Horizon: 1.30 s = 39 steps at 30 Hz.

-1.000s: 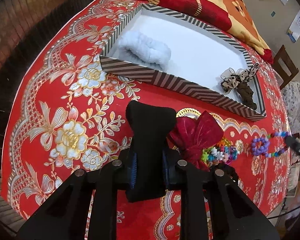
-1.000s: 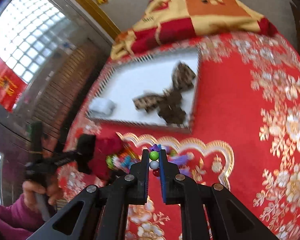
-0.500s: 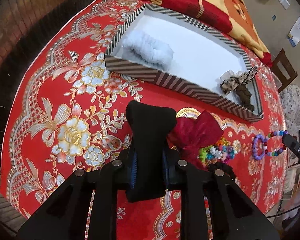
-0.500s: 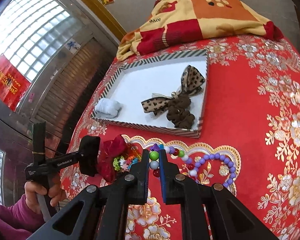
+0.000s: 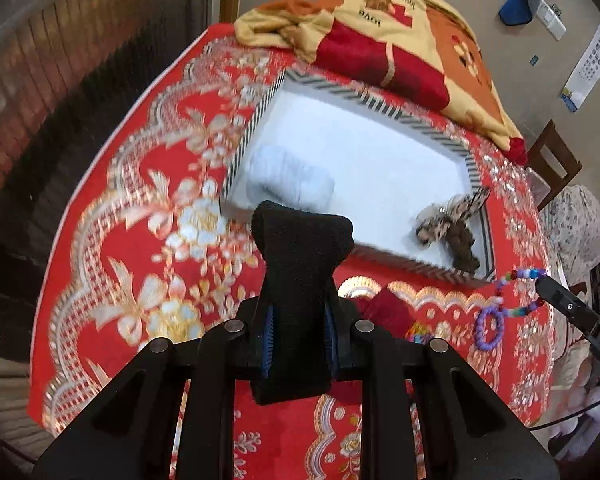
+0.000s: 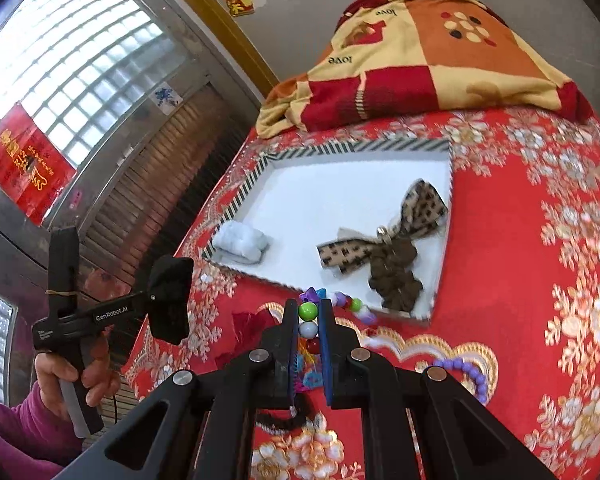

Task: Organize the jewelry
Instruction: 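Carry the black scrunchie and the beaded bracelet over the white tray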

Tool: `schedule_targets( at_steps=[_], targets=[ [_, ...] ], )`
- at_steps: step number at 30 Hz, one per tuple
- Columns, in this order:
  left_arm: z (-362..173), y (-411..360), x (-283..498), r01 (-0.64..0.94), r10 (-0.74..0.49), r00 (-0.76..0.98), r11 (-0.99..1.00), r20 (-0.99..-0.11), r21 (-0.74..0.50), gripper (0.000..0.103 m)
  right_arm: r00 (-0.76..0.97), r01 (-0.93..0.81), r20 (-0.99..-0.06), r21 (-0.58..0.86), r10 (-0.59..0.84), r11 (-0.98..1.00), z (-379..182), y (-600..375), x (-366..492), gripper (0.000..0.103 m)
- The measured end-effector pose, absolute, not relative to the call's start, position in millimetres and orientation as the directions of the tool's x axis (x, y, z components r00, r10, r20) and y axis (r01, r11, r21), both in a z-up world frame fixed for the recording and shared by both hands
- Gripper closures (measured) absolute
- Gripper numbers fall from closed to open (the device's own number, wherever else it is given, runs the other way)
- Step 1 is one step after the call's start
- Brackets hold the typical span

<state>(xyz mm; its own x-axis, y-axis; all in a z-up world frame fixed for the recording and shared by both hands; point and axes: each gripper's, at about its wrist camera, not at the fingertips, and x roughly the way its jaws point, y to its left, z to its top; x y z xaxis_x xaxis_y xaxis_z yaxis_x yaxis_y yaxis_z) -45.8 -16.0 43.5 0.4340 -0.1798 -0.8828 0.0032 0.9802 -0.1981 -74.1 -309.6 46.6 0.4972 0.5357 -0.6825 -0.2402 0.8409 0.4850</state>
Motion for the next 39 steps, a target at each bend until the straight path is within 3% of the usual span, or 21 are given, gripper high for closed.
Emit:
schedule_targets(
  at_steps=[26, 39],
  targets=[
    [46, -35, 63, 0.053, -0.101, 0.465, 0.995, -0.879, -0.086, 0.084, 0.428, -0.322, -0.734, 0.421, 0.527, 0.848, 45, -245, 28, 0.094],
    [21, -41, 132, 0.011, -0.108, 0.41, 0.993, -0.906, -0.114, 0.084, 0.363, -0.268, -0.782, 0.433, 0.507, 0.861, 4, -236, 89, 0.094]
  ],
)
